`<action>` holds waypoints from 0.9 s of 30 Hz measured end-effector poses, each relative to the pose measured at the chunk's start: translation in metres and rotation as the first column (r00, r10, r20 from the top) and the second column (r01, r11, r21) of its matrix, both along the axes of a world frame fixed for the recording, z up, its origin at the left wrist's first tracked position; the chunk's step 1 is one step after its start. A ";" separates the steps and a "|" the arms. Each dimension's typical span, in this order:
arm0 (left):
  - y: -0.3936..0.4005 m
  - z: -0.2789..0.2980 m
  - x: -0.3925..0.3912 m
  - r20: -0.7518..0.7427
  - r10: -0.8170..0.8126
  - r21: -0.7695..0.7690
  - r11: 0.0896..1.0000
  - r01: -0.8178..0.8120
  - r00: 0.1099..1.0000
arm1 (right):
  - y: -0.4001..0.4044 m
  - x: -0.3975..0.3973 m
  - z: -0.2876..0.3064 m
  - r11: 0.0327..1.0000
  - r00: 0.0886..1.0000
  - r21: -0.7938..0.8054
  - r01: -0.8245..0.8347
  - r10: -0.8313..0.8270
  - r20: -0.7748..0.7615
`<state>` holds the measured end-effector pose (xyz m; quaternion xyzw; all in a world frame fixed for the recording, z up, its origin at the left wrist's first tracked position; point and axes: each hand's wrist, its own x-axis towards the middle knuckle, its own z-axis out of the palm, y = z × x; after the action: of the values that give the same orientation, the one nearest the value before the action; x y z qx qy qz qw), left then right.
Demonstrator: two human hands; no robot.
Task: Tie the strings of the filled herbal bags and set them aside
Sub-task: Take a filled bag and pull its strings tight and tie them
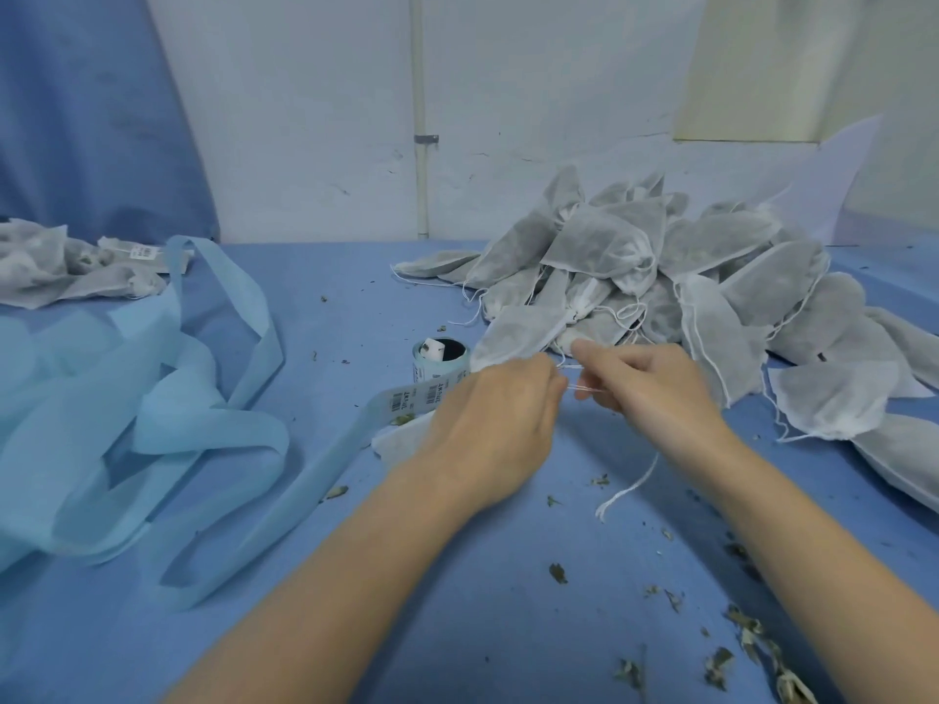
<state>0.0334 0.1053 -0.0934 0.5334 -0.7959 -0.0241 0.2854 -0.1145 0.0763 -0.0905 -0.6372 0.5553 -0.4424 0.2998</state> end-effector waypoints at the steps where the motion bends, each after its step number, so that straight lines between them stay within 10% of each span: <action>1: -0.002 -0.001 0.001 -0.047 0.005 0.006 1.000 -0.005 0.999 | 0.000 -0.001 0.001 0.999 1.000 0.036 0.008 -0.009 0.027; 7: -0.004 -0.005 -0.004 -0.479 0.061 0.160 0.987 0.019 0.876 | 0.002 0.004 0.003 0.840 0.768 0.419 -0.345 -0.004 0.640; 12: 0.000 -0.002 -0.004 -0.751 0.132 0.160 0.987 -0.015 0.647 | 0.008 0.014 0.001 0.798 0.413 0.267 -0.540 -0.024 0.910; 27: 0.012 -0.006 -0.011 -0.848 0.219 0.124 0.967 -0.223 0.482 | 0.015 0.033 -0.009 0.838 0.394 0.093 -0.537 0.152 0.907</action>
<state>0.0224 0.1169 -0.0991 0.5491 -0.4763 -0.2454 0.6414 -0.0820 0.0909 -0.0998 -0.3540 0.2481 -0.5145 0.7405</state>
